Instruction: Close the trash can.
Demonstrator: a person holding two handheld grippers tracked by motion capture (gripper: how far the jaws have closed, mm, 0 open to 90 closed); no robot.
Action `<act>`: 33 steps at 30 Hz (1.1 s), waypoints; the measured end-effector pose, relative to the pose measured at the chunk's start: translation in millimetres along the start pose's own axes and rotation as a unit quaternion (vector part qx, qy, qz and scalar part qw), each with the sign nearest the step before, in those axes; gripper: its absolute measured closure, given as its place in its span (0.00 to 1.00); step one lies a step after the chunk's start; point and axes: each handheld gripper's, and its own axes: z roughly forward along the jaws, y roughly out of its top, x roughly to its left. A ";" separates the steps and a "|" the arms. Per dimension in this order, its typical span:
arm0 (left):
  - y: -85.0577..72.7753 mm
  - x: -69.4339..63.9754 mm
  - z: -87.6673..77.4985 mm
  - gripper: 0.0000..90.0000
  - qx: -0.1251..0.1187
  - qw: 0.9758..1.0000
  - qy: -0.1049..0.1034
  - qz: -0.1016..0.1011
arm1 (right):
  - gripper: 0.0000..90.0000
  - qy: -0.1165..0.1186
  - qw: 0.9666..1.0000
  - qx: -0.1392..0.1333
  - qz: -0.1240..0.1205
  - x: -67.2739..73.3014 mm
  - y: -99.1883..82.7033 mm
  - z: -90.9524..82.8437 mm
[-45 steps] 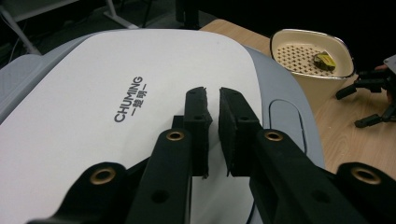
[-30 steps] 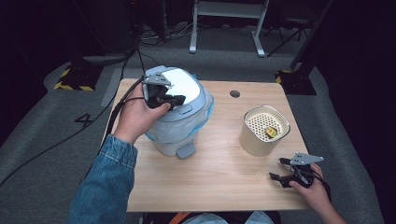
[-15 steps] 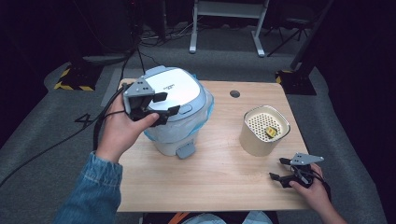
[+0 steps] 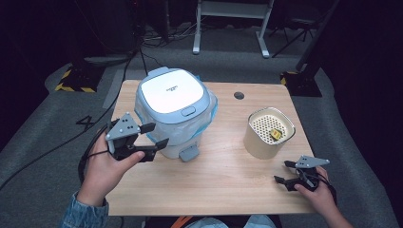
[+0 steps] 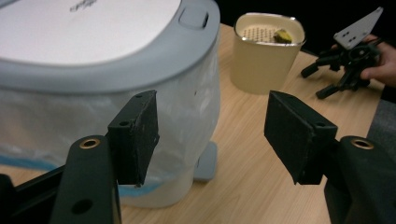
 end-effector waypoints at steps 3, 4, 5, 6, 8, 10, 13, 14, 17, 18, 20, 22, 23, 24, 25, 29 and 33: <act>-15.0 -1.4 1.6 0.39 0.006 1.000 0.002 -0.006 | 0.19 0.000 1.000 0.000 0.001 0.1 0.0 -0.1; -18.8 -1.6 2.3 0.38 0.006 1.000 0.002 -0.008 | 0.19 0.000 1.000 0.000 0.000 0.0 0.0 0.0; -25.1 -1.5 3.7 0.38 0.006 1.000 -0.001 -0.012 | 0.19 0.000 1.000 0.000 0.000 0.1 0.0 -0.1; -30.6 -1.5 5.5 0.38 0.003 1.000 -0.005 -0.018 | 0.19 0.000 1.000 0.000 0.000 0.0 0.0 0.0; -43.9 -1.5 11.5 0.39 -0.004 1.000 -0.008 -0.025 | 0.19 0.000 1.000 0.000 0.000 0.1 0.0 -0.1; -52.6 -1.5 16.2 0.39 0.003 1.000 -0.008 -0.027 | 0.19 0.000 1.000 0.000 0.001 0.1 0.0 -0.1; -69.3 -0.5 25.6 0.39 0.020 0.999 0.000 -0.030 | 0.19 0.000 1.000 0.000 0.000 0.0 0.0 0.0; -74.0 -0.2 28.3 0.39 0.023 0.999 0.002 -0.033 | 0.19 0.000 1.000 0.000 0.000 0.0 0.0 0.0; -87.2 1.8 36.3 0.39 0.037 0.999 0.004 -0.039 | 0.19 0.000 1.000 0.000 0.001 0.1 0.0 -0.1; -91.2 2.5 38.7 0.39 0.044 0.998 0.007 -0.038 | 0.19 0.000 1.000 0.000 0.000 0.0 0.0 0.0; -99.1 3.5 43.4 0.38 0.054 0.998 0.010 -0.042 | 0.19 0.000 1.000 0.000 0.000 0.0 0.0 0.0; -106.3 4.7 47.3 0.38 0.066 0.997 0.013 -0.042 | 0.19 0.000 1.000 0.000 0.000 0.0 0.0 0.0; -109.7 5.1 49.4 0.38 0.068 0.997 0.012 -0.045 | 0.19 0.000 1.000 0.000 0.000 0.0 0.0 0.0; -113.0 5.9 51.1 0.38 0.072 0.996 0.012 -0.045 | 0.19 0.000 1.000 0.000 0.000 0.1 0.0 -0.1; -116.6 6.0 52.9 0.38 0.073 0.996 0.012 -0.049 | 0.19 0.000 1.000 0.000 0.001 0.1 0.0 -0.1; -130.1 6.6 59.4 0.38 0.091 0.994 0.015 -0.053 | 0.19 0.000 1.000 0.000 0.000 0.1 0.0 -0.1; -141.3 7.9 65.6 0.37 0.112 0.992 0.016 -0.058 | 0.19 0.000 1.000 0.000 0.000 0.1 0.0 -0.1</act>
